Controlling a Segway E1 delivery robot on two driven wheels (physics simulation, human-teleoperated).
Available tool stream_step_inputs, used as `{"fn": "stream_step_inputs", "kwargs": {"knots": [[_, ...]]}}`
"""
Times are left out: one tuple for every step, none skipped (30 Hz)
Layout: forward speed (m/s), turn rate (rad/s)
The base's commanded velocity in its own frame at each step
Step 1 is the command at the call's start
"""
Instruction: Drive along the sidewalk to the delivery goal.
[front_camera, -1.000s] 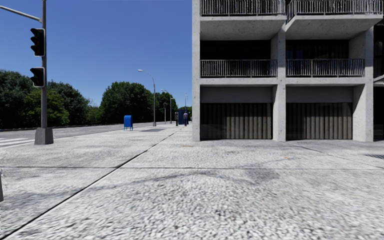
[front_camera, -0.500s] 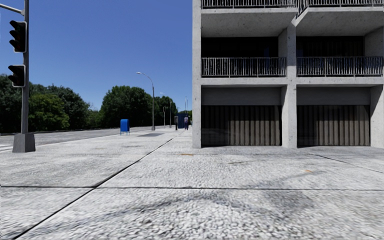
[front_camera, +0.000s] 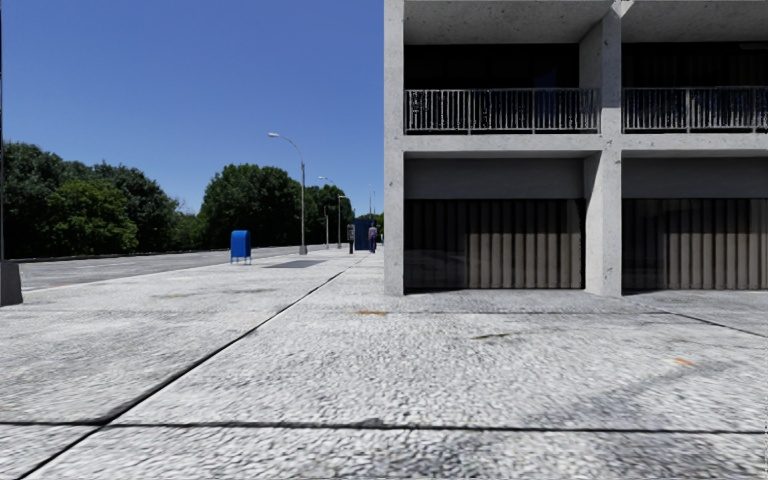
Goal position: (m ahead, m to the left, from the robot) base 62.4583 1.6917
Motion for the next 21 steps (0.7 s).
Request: {"fn": "stream_step_inputs", "kwargs": {"knots": [[1.49,0.36],[1.49,0.51],[1.49,0.51],[1.49,0.63],[1.49,0.67],[1.49,0.72],[1.49,0.77],[1.49,0.77],[1.48,0.89],[1.48,0.94],[1.48,0.96],[1.48,0.96],[1.48,0.96],[1.48,0.78],[1.48,0.26],[1.48,0.02],[1.48,0.0],[1.48,0.0],[1.48,0.0],[1.48,0.0],[1.48,0.0]]}}
